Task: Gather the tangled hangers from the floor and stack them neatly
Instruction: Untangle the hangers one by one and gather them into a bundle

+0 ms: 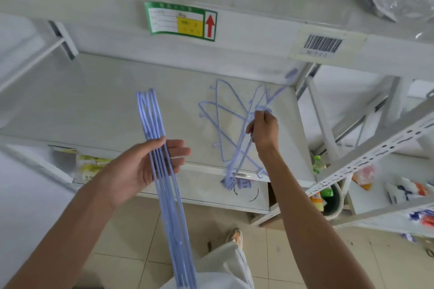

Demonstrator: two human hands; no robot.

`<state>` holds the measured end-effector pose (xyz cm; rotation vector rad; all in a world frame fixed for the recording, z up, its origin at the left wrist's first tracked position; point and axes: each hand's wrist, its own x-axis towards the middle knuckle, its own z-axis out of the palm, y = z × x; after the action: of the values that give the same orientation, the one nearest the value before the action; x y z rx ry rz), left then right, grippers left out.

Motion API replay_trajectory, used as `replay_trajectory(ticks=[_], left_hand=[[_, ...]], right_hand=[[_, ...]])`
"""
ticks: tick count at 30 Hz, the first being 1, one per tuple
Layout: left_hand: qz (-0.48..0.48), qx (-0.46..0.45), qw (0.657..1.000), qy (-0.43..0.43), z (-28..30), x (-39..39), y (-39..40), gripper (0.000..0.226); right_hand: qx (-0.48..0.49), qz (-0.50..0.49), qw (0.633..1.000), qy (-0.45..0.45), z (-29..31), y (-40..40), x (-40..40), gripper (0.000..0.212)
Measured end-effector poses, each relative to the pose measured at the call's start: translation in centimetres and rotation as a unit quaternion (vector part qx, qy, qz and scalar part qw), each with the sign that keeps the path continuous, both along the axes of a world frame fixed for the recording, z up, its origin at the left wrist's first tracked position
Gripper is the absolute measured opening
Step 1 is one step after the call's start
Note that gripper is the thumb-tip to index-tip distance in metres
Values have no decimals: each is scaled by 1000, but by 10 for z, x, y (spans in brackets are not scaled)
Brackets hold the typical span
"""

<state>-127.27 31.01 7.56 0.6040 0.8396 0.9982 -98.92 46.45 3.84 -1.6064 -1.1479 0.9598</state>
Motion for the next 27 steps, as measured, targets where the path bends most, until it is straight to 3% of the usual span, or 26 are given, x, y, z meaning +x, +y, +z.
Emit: replay_trajectory(ticks=[3,6,12,15,18,22,24,27], left_hand=[[35,2,999,-27,13,-10,10,47],[22,-10,999,-22,19,0,16,47],[42,-55,997,45,5,28,14,38],[63,-85,993,60,-8,29,11,44],[13,-80,996,35,-15,31,5,41],[58,-98,993,2,-27,28,7,44],[84,-102,991,-24,-30,26,11,47],[163,-119,977,-64,-30,25,21,30]], right_hand=[[53,109,992,-47,36,-28,-20,31],[69,209,970,-106,53,-61,-45,35],[24,291,931,-217,27,-113,-87,43],[11,321,928,-191,14,-125,-91,42],[0,339,925,-173,12,-128,-96,36],[-8,360,880,-311,4,-133,-96,33],[-43,386,882,-267,3,-136,-95,36],[-152,427,891,-25,-3,-144,-90,39]])
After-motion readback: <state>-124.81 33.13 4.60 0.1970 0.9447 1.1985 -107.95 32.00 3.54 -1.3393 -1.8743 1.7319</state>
